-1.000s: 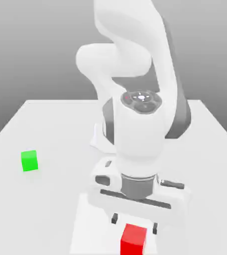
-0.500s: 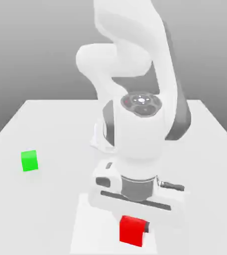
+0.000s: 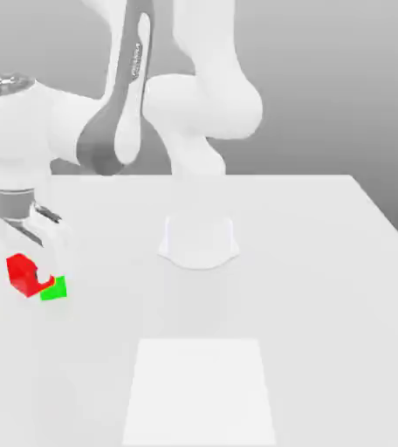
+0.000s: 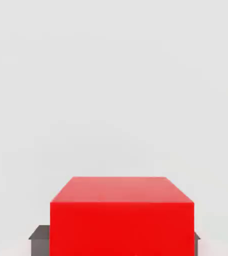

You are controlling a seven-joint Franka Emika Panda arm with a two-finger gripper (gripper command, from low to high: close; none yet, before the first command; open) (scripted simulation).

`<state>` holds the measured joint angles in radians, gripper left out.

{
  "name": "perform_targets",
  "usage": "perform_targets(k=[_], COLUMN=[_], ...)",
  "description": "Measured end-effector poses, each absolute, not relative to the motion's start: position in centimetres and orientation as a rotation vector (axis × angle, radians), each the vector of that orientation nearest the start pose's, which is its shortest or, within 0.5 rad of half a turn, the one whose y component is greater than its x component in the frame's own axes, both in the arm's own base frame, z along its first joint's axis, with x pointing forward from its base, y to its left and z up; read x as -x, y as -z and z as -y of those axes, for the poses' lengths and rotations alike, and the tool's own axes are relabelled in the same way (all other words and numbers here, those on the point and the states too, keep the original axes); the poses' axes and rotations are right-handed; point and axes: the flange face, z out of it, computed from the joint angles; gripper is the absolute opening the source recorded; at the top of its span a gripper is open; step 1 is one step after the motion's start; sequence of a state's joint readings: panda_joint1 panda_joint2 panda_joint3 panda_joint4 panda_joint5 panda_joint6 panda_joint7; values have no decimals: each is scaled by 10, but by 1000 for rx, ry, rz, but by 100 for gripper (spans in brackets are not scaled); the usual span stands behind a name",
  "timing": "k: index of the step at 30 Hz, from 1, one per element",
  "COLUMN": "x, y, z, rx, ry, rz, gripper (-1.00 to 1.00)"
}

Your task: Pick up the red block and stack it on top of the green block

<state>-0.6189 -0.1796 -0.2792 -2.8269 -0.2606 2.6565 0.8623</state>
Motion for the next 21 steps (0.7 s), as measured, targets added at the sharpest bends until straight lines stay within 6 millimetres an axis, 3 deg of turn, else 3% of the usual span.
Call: perform_targets(k=[4, 5, 21], x=[-164, -155, -154], y=[-249, -247, -211], z=[292, 292, 289], rx=[2183, 2163, 2112], ry=[-1, 0, -5], rz=[-2284, -2287, -2252], gripper=[-100, -100, -100])
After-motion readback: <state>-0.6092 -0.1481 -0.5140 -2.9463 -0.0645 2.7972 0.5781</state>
